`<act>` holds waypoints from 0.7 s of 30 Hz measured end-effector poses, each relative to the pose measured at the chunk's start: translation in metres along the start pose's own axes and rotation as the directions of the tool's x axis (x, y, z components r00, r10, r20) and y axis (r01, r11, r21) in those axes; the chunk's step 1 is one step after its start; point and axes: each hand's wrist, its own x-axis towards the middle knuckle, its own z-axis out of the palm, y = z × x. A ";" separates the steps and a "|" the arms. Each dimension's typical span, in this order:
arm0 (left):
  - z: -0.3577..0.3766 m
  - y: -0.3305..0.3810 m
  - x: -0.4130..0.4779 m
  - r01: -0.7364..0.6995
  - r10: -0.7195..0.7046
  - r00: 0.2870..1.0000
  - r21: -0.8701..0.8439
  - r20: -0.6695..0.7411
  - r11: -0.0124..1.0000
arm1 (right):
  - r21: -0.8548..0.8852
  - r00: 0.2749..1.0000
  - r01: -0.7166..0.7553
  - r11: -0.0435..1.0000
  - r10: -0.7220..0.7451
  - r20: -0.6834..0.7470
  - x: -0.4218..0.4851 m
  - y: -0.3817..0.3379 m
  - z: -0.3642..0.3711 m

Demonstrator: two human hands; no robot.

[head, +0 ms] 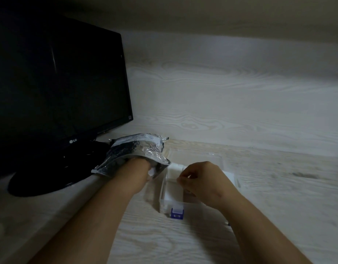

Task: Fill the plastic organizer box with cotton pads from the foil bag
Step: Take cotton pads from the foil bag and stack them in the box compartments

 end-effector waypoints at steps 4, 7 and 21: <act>0.002 0.001 -0.006 -0.058 0.059 0.995 0.013 -0.086 0.998 | -0.005 1.000 0.008 1.000 -0.008 -0.006 0.000 0.001 0.000; 0.002 0.001 -0.008 -0.075 0.076 0.992 0.005 -0.097 0.997 | -0.004 1.000 0.008 1.000 -0.008 -0.008 0.000 0.000 0.000; 0.009 0.000 0.000 -0.087 0.098 0.987 0.091 -0.124 0.992 | -0.003 1.000 0.006 1.000 -0.006 -0.006 -0.001 -0.001 0.000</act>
